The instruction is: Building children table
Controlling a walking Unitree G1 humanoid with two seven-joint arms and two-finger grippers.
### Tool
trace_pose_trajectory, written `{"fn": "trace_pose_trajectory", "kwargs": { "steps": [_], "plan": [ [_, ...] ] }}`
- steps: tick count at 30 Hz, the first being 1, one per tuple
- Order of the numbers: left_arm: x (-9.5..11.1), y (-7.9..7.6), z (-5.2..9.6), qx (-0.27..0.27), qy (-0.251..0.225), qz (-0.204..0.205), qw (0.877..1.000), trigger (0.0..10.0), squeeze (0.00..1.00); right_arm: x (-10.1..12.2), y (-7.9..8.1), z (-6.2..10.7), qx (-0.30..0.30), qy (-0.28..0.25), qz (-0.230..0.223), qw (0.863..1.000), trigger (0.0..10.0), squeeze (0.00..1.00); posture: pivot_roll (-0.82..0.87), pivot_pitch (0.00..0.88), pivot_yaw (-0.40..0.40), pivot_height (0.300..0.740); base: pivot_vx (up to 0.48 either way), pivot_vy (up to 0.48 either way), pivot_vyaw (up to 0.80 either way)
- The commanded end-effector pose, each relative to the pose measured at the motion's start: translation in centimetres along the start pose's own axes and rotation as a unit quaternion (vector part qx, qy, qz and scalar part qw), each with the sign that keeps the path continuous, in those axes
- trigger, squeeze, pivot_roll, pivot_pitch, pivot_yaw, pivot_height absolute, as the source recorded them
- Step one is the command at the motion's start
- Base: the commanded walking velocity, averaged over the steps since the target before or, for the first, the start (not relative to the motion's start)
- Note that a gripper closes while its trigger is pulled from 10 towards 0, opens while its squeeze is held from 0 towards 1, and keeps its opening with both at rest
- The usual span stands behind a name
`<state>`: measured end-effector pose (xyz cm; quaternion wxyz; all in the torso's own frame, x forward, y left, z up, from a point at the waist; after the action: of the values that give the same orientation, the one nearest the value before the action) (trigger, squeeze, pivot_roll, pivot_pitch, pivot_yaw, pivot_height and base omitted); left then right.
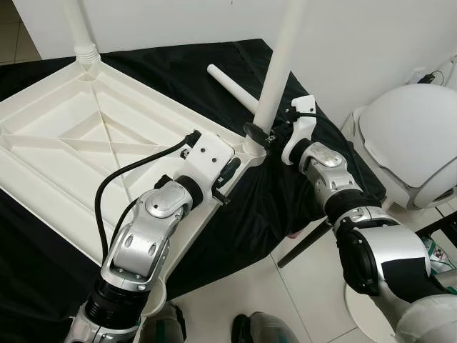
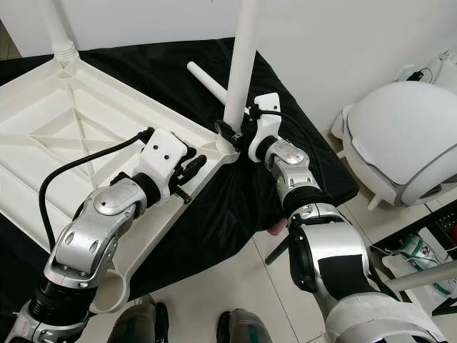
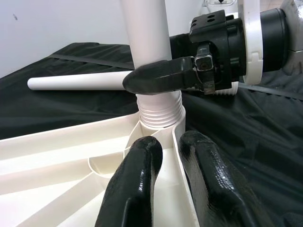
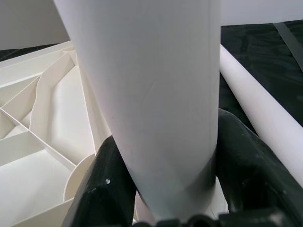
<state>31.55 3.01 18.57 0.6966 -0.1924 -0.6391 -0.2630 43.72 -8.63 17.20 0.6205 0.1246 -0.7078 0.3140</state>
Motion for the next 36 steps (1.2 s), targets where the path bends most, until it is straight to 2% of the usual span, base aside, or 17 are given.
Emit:
{"fn": "trace_pose_trajectory", "kwargs": {
  "steps": [1, 6, 8, 11, 14, 20, 22, 23, 25, 28, 36],
  "plan": [
    [0.0, -0.4, 0.1, -0.002, -0.002, 0.002, 1.0, 10.0, 0.0, -0.3, -0.4, 0.1, -0.017, 0.002, -0.014, 1.0, 0.0, 0.0, 0.02, 0.057, -0.065, 0.74, 0.0, 0.0, 0.0],
    [0.0, -0.4, 0.1, -0.002, -0.002, 0.004, 1.0, 10.0, 0.0, -0.6, -0.3, 0.0, -0.042, 0.006, -0.024, 0.999, 0.0, 0.0, 0.02, 0.056, -0.065, 0.74, 0.0, 0.0, 0.0],
    [0.0, -0.5, 0.1, -0.002, -0.003, 0.004, 1.0, 10.0, 0.0, -1.1, -0.2, -0.2, -0.082, 0.014, -0.04, 0.996, 0.0, 0.0, 0.02, 0.052, -0.068, 0.74, 0.0, 0.0, 0.0],
    [0.0, -0.5, 0.1, -0.002, -0.003, 0.005, 1.0, 10.0, 0.0, -1.3, -0.2, -0.2, -0.098, 0.019, -0.046, 0.994, 0.0, 0.0, 0.02, 0.052, -0.068, 0.74, 0.0, 0.0, 0.0],
    [-0.1, -0.6, 0.1, -0.002, -0.003, 0.006, 1.0, 10.0, 0.0, -1.7, 0.5, -0.5, -0.139, 0.026, -0.066, 0.988, 0.0, 0.0, 0.02, 0.044, -0.074, 0.74, 0.0, 0.0, 0.0],
    [-0.1, -0.7, 0.1, -0.003, -0.004, 0.007, 1.0, 10.0, 0.0, -1.8, 1.2, -0.7, -0.166, 0.029, -0.076, 0.983, 0.0, 0.0, 0.03, 0.042, -0.075, 0.74, 0.0, 0.0, 0.0],
    [-0.1, -0.8, 0.1, -0.004, -0.004, 0.008, 1.0, 10.0, 0.0, -2.1, 2.2, -1.0, -0.187, 0.044, -0.093, 0.977, 0.0, 0.0, 0.02, 0.033, -0.078, 0.74, 0.0, 0.0, 0.0],
    [-0.1, -0.8, 0.1, -0.004, -0.004, 0.008, 1.0, 10.0, 0.0, -2.1, 2.2, -1.0, -0.187, 0.044, -0.093, 0.977, 0.0, 0.0, 0.02, 0.033, -0.078, 0.74, 0.0, 0.0, 0.0],
    [-0.1, -1.0, 0.0, -0.005, -0.005, 0.009, 1.0, 10.0, 0.0, -2.5, 3.0, -1.3, -0.211, 0.062, -0.11, 0.969, 0.0, 0.0, 0.02, 0.028, -0.078, 0.74, 0.0, 0.0, 0.0],
    [-0.2, -1.1, 0.0, -0.007, -0.006, 0.009, 1.0, 10.0, 0.0, -2.9, 3.2, -1.5, -0.253, 0.091, -0.123, 0.955, 0.0, 0.0, 0.02, 0.02, -0.08, 0.74, 0.0, 0.0, 0.0],
    [-0.2, -1.2, -0.1, -0.008, -0.007, 0.01, 1.0, 10.0, 0.0, -2.5, 3.8, -2.0, -0.274, 0.105, -0.126, 0.948, 0.0, 0.0, 0.03, 0.012, -0.082, 0.74, 0.0, 0.0, 0.0]
  ]
}}
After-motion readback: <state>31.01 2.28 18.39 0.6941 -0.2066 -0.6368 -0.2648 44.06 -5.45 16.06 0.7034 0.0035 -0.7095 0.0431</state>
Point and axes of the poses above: a point about 5 cm out from each wrist's last joint towards the gripper, its own z axis pointing back from the gripper into the wrist, its own x axis along the axis of the wrist's last joint, y = z × x, the point moved 6 cm from there along -z, pointing out of the wrist towards the gripper, and after that the axes turned 10 degrees about z, right-handed, at the moved point
